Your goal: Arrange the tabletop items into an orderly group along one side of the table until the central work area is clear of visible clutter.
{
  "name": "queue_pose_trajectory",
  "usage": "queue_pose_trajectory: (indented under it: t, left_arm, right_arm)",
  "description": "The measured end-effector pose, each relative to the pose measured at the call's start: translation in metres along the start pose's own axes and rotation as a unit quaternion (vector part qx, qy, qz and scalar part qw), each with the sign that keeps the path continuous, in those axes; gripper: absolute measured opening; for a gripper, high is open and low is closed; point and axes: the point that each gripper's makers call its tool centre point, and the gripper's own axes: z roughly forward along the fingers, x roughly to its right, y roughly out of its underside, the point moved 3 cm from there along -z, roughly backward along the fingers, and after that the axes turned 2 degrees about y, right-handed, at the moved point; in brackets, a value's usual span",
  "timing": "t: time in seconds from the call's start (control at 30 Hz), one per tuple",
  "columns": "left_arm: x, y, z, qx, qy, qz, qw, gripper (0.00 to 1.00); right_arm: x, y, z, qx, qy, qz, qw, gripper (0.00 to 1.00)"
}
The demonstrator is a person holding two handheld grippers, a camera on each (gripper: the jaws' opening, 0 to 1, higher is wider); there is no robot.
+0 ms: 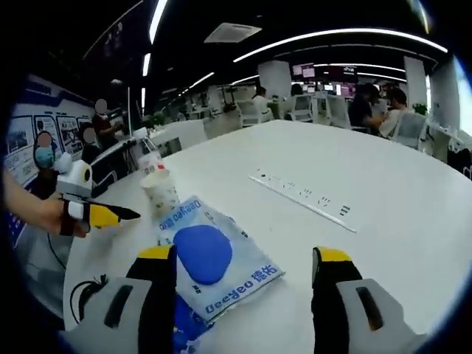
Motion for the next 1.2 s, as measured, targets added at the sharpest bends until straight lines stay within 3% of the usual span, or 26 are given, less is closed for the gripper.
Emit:
queue_pose_trajectory:
  t: [0.17, 0.33, 0.57, 0.97, 1.1, 1.2]
  left_arm:
    - [0.005, -0.007, -0.008, 0.002, 0.003, 0.023, 0.9997, 0.96]
    - [0.015, -0.007, -0.02, 0.006, 0.012, 0.05, 0.9986, 0.96]
    - [0.014, 0.005, -0.028, 0.002, 0.007, 0.05, 0.9987, 0.96]
    - [0.044, 0.025, -0.035, -0.011, 0.023, 0.061, 0.9978, 0.95]
    - [0.054, 0.035, -0.032, -0.02, 0.025, 0.076, 0.9966, 0.92]
    - [0.061, 0.047, -0.028, -0.038, 0.021, 0.074, 0.9963, 0.89]
  right_arm:
    - [-0.006, 0.002, -0.001, -0.007, -0.005, -0.003, 1.0, 0.8]
    - [-0.012, 0.003, -0.006, 0.008, -0.01, 0.017, 0.9998, 0.82]
    - [-0.018, 0.009, -0.019, 0.003, -0.014, 0.023, 0.9996, 0.83]
    - [-0.024, 0.035, -0.04, -0.004, -0.011, 0.04, 0.9991, 0.82]
    - [-0.026, 0.048, -0.046, -0.016, -0.013, 0.039, 0.999, 0.78]
    - [-0.03, 0.062, -0.049, -0.034, -0.025, 0.044, 0.9981, 0.65]
